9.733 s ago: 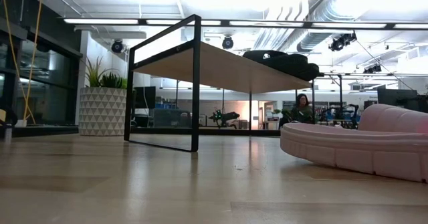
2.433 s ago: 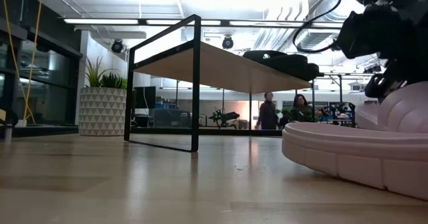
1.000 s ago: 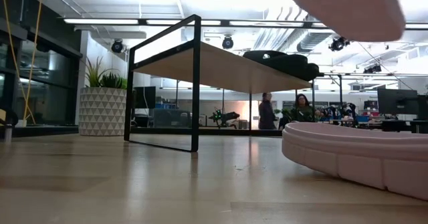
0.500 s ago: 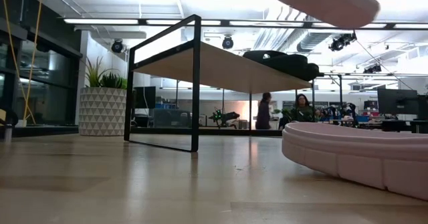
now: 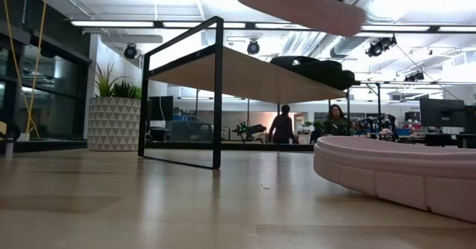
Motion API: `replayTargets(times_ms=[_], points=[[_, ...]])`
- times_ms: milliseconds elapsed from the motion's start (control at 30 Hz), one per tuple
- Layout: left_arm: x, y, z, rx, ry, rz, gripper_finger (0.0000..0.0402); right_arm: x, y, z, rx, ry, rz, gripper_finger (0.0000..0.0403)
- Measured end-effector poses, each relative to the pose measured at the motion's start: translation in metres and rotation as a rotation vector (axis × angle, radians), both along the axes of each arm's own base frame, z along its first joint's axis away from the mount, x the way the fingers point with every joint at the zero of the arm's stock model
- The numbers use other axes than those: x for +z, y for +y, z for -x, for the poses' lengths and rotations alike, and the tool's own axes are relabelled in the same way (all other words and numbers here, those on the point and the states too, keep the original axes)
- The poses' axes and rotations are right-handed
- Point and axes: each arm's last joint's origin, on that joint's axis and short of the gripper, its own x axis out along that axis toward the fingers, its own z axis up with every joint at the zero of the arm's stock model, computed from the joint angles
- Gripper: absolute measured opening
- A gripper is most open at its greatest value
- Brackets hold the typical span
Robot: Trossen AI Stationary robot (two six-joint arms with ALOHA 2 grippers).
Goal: Pick and place slides into the shelf
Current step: Put the top pink slide on the shelf
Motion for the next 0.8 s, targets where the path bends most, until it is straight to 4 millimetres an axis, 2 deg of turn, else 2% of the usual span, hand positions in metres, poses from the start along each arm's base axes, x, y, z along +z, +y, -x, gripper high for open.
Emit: replayTargets(times_ms=[167,367,567,800], points=[[0.012,0.005,0.014,-0.043,-0.03,-0.02,0.0003,0.014,-0.009,-0.032,-0.049,0.001,0.041,0.0],[0.025,0.01,0.03,-0.088,-0.064,-0.054,0.0003,0.015,-0.015,-0.063,-0.095,-0.009,-0.008,0.0],[0.033,0.015,0.04,-0.095,-0.093,-0.121,0.0003,0.002,-0.014,-0.084,-0.149,-0.017,-0.098,0.0],[0.036,0.017,0.044,-0.139,-0.09,-0.164,0.0003,0.004,-0.01,-0.101,-0.232,-0.021,-0.151,0.0]])
